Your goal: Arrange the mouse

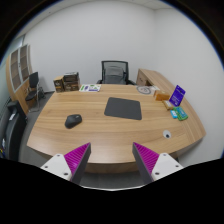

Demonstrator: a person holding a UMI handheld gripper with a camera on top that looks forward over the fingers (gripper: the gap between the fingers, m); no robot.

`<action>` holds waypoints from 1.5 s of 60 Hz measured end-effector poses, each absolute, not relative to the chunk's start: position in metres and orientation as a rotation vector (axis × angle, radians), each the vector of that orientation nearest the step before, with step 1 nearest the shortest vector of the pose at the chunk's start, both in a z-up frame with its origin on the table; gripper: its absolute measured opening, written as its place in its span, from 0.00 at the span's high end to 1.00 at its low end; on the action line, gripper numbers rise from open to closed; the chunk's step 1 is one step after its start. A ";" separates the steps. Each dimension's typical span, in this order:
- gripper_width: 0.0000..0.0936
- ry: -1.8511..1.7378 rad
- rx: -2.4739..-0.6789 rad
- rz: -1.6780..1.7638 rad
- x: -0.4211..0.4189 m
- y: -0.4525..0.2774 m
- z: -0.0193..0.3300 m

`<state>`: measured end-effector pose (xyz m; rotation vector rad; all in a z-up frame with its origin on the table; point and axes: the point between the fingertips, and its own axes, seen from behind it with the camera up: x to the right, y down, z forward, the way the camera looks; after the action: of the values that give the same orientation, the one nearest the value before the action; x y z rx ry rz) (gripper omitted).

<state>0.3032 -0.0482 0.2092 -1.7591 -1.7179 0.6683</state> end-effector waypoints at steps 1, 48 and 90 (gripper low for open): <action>0.08 -1.722 -1.760 0.670 0.303 -0.050 0.208; 0.07 -1.819 -1.709 0.765 0.220 -0.242 0.106; 0.08 -1.808 -1.737 0.707 0.096 -0.276 0.009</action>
<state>0.0965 -0.2764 0.0091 -1.7368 -1.8084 0.7073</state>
